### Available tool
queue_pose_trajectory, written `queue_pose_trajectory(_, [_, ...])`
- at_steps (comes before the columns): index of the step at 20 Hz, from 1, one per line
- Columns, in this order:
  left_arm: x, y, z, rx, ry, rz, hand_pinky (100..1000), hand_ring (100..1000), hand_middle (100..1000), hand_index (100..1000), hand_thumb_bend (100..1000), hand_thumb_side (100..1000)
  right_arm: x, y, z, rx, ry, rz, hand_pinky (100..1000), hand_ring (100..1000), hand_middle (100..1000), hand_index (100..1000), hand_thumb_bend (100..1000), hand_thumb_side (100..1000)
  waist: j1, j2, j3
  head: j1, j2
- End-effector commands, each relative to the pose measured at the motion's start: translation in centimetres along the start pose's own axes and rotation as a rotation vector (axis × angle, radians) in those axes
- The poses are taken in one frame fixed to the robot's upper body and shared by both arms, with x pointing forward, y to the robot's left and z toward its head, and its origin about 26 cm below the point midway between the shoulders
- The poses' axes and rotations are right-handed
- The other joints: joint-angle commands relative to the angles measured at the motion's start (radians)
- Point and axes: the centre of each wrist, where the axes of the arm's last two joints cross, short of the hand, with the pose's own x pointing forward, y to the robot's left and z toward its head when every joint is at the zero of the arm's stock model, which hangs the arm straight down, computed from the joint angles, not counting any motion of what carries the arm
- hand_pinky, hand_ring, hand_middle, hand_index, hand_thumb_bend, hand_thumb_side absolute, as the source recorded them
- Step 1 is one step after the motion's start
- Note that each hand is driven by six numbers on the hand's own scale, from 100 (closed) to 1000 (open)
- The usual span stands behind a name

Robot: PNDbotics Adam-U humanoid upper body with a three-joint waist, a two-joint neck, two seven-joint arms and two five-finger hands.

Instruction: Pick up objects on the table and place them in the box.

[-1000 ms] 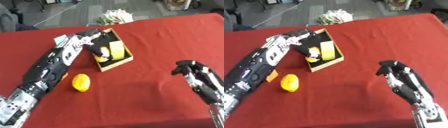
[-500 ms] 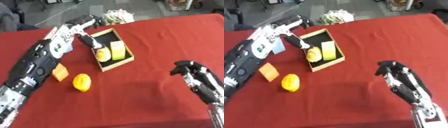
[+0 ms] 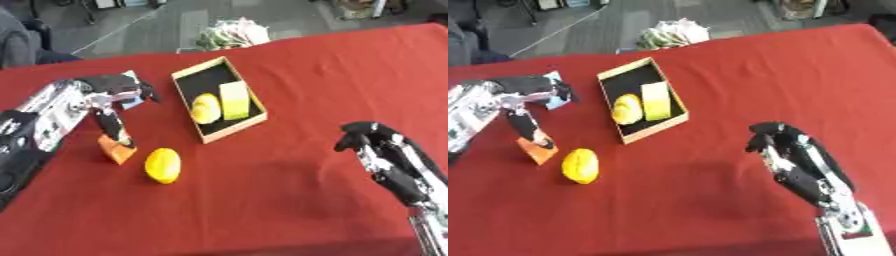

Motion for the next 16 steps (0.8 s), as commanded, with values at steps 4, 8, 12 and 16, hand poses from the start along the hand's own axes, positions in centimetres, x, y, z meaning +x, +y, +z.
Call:
queue_pose_trajectory(4, [-3.1,1.8,4.8,-0.070,0.084,-0.124,878,813,787,863,723,100,0.5,-0.1,-0.4,0.015,-0.020,0.012,726,596,544,731,100,429,0.000,-0.009,-0.008,0.014,0.004])
queue_pose_trajectory(8, [-2.9,2.4,5.0,-0.099,0.070,-0.105,877,807,782,859,711,100,0.4,-0.1,-0.5,0.017,-0.020,0.010,727,596,544,731,100,430,-0.001,-0.010,-0.008,0.015,0.004])
queue_pose_trajectory(12, [-2.6,2.4,5.0,-0.149,0.052,-0.078,875,798,774,854,702,100,0.4,-0.1,-0.5,0.017,-0.021,0.010,727,595,544,731,100,431,-0.001,-0.011,-0.008,0.015,0.004])
queue_pose_trajectory(16, [-2.3,1.8,4.9,-0.214,0.019,-0.046,873,790,768,849,692,100,0.4,-0.1,-0.5,0.019,-0.021,0.011,727,596,544,731,100,430,-0.002,-0.011,-0.007,0.014,0.004])
